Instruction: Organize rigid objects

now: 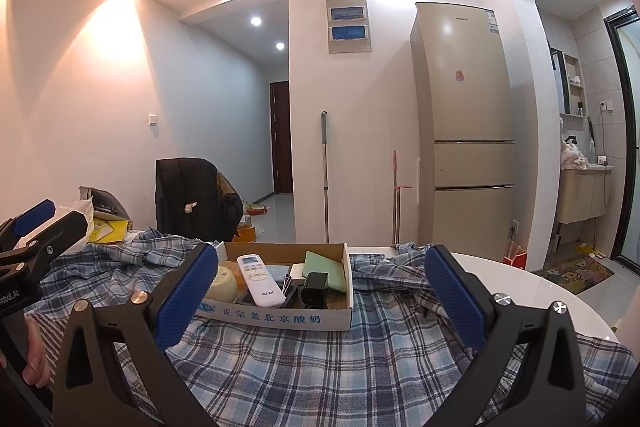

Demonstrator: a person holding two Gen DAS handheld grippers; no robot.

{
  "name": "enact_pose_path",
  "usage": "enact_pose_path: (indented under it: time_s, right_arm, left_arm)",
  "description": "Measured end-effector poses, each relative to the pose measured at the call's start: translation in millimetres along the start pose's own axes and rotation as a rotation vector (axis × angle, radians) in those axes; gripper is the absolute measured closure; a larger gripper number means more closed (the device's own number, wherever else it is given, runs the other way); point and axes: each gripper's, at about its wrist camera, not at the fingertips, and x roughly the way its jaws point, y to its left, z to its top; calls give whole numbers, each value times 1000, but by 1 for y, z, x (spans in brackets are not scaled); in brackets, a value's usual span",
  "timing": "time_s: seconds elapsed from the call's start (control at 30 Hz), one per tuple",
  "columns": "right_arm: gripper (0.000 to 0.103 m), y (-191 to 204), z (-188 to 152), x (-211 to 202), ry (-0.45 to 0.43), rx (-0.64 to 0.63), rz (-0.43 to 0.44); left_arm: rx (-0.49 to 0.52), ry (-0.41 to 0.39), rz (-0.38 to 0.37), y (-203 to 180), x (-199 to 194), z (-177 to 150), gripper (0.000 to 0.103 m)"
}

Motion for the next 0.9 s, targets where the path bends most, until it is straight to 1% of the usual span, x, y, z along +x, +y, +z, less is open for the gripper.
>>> enact_pose_path:
  time_s: [0.9]
  right_arm:
    - [0, 0, -1, 1, -3, 0, 1]
  left_arm:
    - [3, -3, 2, 0, -1, 0, 0]
